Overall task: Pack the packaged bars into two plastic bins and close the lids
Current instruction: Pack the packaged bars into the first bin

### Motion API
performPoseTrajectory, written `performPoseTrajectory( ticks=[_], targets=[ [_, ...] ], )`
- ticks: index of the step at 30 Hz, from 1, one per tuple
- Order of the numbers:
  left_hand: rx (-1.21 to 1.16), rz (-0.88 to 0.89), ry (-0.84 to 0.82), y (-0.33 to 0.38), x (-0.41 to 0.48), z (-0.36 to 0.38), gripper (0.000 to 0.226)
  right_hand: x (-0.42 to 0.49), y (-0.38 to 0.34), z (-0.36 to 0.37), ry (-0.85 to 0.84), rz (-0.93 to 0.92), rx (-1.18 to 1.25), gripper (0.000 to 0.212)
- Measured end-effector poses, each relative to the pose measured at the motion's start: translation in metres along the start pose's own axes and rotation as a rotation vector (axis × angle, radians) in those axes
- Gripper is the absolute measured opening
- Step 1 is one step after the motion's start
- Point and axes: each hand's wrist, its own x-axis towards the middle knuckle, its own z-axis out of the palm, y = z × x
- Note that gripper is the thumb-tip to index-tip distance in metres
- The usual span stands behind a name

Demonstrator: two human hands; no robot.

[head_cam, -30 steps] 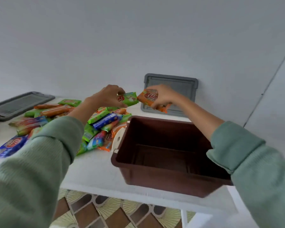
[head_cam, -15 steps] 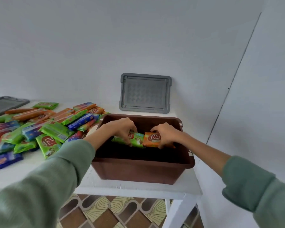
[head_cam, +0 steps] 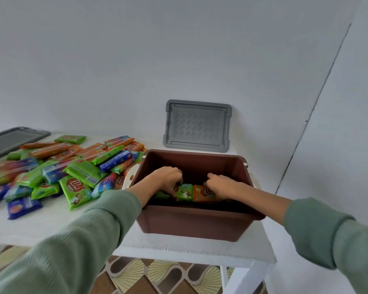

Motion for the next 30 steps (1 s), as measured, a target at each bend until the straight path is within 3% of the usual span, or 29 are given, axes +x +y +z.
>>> performPoseTrajectory(
  ticks=[5,8,12,14,16,21,25,30],
  targets=[
    [0.016,-0.029,-0.046,0.006,0.001,-0.001,0.061,0.002,-0.011,-0.002,-0.014,0.014,-0.022,0.036],
    [-0.159,-0.086,-0.012,0.003,-0.007,-0.011,0.058,-0.001,-0.009,-0.012,0.027,0.047,0.055,0.04],
    [-0.538,-0.23,0.377,-0.016,-0.034,-0.041,0.034,-0.001,-0.014,-0.059,0.271,0.079,0.275,0.033],
    [-0.573,-0.291,0.539,-0.031,-0.056,-0.055,0.025,0.008,-0.029,-0.086,0.383,0.064,0.375,0.027],
    [-0.558,-0.368,0.599,-0.054,-0.081,-0.061,0.022,0.021,-0.05,-0.109,0.446,0.024,0.436,0.029],
    [-0.563,-0.622,0.601,-0.125,-0.152,-0.036,0.022,0.063,-0.114,-0.146,0.523,-0.134,0.574,0.04],
    [-0.548,-0.838,0.507,-0.168,-0.197,0.01,0.032,0.1,-0.17,-0.155,0.471,-0.237,0.603,0.049],
    [-0.606,-0.962,0.425,-0.196,-0.221,0.067,0.053,0.142,-0.236,-0.148,0.387,-0.335,0.573,0.058]
  ],
)
